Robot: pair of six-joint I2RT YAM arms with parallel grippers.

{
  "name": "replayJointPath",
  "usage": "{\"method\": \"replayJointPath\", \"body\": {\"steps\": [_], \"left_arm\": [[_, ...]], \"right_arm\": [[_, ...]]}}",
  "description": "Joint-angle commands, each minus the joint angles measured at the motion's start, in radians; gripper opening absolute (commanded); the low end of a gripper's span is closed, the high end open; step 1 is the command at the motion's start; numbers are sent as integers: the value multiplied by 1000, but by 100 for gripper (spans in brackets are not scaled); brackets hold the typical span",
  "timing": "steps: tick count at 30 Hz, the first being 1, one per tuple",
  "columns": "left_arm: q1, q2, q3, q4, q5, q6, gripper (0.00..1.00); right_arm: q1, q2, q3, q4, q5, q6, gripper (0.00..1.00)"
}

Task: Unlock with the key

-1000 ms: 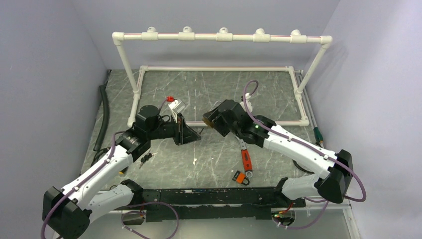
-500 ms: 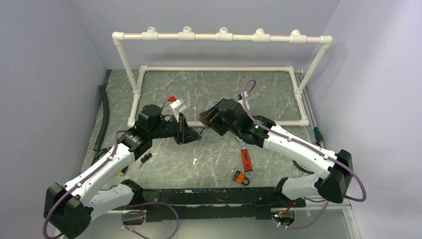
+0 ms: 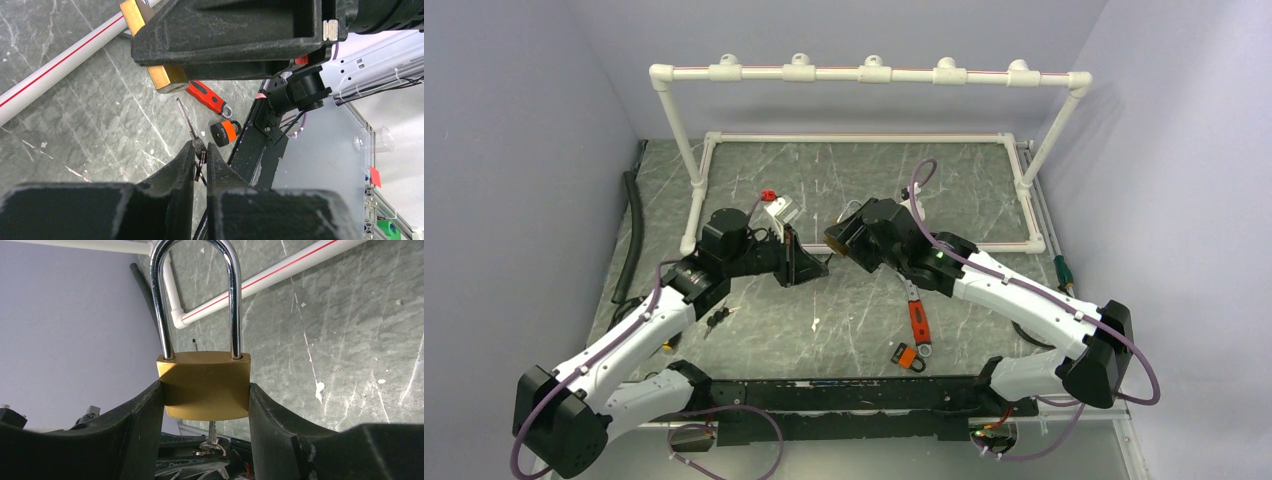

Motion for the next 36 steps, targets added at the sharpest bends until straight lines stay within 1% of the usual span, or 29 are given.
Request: {"method": "replayJointPath", "body": {"steps": [1, 36], "left_arm": [[-3, 10, 55, 38, 2, 18, 0], [-4, 4, 38, 44, -40, 16, 0]], "right_arm": [[2, -33, 18, 97, 11, -14, 0], [38, 0, 14, 113, -5, -15, 0]]}}
